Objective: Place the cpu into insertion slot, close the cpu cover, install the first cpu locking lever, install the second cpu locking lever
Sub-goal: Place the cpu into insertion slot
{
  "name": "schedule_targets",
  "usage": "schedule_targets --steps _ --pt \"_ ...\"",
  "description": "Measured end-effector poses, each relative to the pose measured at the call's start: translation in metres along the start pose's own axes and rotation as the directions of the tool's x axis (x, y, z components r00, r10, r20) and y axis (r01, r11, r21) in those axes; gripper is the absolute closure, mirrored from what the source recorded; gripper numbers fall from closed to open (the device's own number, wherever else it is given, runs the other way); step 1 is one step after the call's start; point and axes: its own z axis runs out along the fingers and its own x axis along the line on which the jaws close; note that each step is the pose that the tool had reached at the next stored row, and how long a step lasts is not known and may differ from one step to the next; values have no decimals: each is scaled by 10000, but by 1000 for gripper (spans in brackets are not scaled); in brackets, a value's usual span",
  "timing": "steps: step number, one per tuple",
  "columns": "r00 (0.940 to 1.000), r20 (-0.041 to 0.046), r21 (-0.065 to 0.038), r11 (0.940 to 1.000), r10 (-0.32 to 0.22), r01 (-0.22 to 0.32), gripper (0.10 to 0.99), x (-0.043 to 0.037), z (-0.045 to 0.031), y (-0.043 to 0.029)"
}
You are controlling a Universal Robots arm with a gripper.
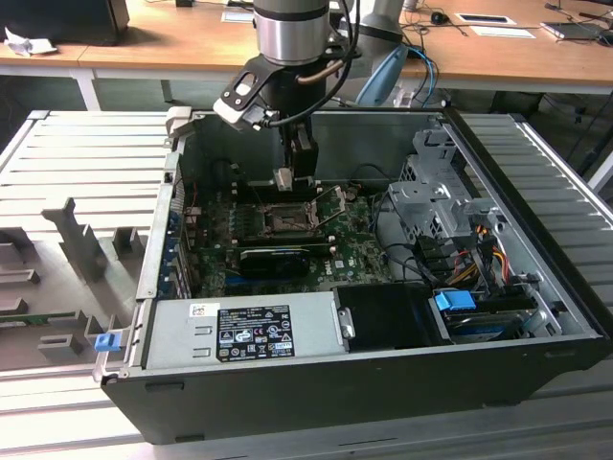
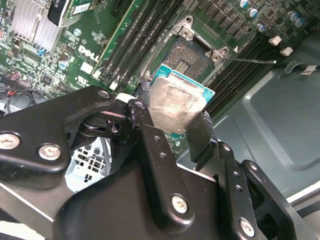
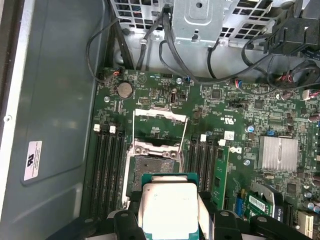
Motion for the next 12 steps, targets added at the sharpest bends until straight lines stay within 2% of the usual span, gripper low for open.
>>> schedule_targets --steps 12 --pt "10000 3 12 10000 53 -53 561 -1 46 -4"
